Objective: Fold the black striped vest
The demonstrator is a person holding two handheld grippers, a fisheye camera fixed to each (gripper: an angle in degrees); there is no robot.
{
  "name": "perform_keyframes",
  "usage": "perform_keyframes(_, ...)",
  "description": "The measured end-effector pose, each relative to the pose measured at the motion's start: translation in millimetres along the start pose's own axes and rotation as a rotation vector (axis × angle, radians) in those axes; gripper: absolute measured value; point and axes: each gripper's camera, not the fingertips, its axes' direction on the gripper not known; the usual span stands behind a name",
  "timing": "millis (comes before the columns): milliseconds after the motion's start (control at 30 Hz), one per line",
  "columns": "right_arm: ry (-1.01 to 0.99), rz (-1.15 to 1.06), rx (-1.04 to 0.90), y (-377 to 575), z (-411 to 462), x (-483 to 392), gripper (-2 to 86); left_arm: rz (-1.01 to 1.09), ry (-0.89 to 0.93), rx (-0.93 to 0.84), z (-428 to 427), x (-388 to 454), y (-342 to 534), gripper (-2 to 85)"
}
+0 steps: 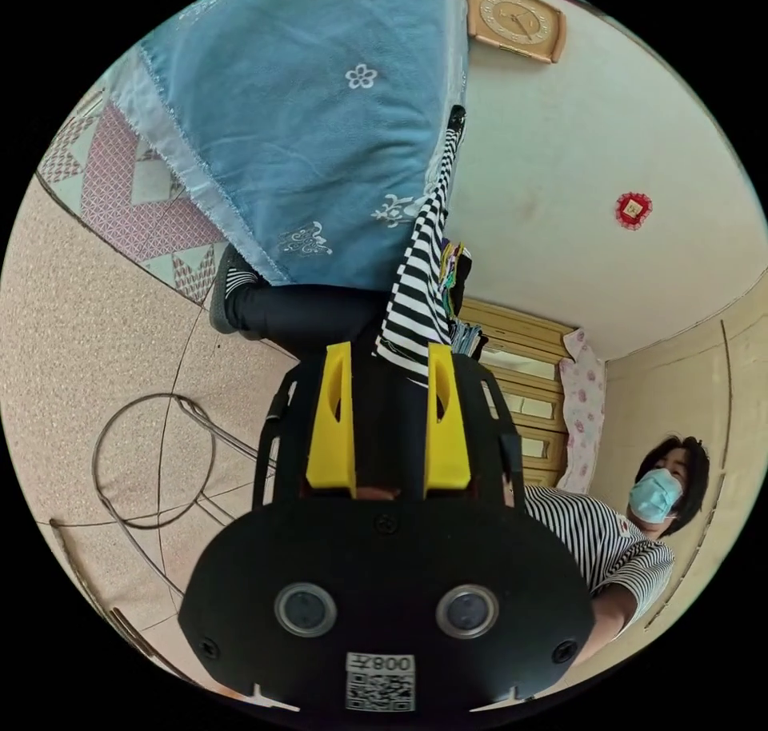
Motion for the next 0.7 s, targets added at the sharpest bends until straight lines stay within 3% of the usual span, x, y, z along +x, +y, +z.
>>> perform_keyframes(433, 0.062, 0.037, 0.002, 15.4, 1.8, -34.3, 1.4, 0.083, 0.269, -0.003, 21.7, -0.6, 1.0, 12.8)
perform_keyframes(700, 0.080, 0.034, -0.006, 18.0, 5.2, -62.1, 1.4, 0.106, 0.331, 0.045, 11.2, 15.6, 14.2, 3.6)
